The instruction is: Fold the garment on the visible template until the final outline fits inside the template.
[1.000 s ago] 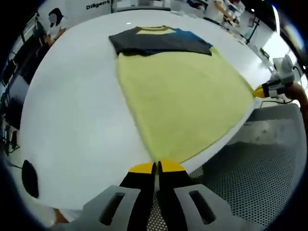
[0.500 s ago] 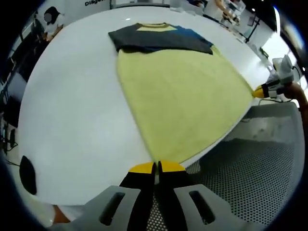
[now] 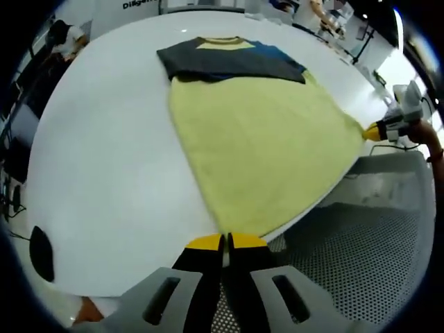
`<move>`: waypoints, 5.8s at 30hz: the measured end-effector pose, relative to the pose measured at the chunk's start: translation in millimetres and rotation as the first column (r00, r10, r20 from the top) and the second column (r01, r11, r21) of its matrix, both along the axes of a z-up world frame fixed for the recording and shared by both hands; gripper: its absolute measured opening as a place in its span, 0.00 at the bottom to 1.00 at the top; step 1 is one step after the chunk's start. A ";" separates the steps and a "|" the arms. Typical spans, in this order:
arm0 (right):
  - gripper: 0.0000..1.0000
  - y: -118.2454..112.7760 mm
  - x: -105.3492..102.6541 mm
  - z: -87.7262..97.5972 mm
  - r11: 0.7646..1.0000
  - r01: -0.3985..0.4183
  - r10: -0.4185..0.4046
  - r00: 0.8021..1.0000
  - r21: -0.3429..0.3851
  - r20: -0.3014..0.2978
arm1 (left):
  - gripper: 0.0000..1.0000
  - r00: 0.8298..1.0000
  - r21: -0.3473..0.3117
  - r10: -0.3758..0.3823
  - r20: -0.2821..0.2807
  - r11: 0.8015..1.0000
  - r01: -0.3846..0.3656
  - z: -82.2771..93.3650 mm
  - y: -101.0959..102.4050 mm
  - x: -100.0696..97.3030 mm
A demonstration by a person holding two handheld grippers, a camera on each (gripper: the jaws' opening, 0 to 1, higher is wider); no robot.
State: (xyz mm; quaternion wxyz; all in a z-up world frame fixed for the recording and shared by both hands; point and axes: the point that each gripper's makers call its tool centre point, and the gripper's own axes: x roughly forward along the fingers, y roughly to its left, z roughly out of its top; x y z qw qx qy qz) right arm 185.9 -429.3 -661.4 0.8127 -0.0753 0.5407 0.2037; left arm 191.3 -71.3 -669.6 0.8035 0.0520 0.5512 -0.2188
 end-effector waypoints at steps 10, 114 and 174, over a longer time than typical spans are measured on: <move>0.00 4.1 16.7 24.0 0.999 0.022 -0.024 0.999 0.040 0.044 | 0.01 0.997 -0.061 0.068 0.042 0.996 -0.066 22.2 -1.5 16.6; 0.00 3.6 327.0 67.7 0.970 0.232 -0.245 0.932 0.079 0.267 | 0.00 0.882 -0.219 0.301 0.361 0.947 -0.234 63.4 1.8 352.5; 0.33 0.0 342.4 -0.3 0.810 -0.412 0.567 0.730 -0.416 0.381 | 0.39 0.688 0.346 -0.492 0.533 0.869 0.353 20.1 -25.5 356.6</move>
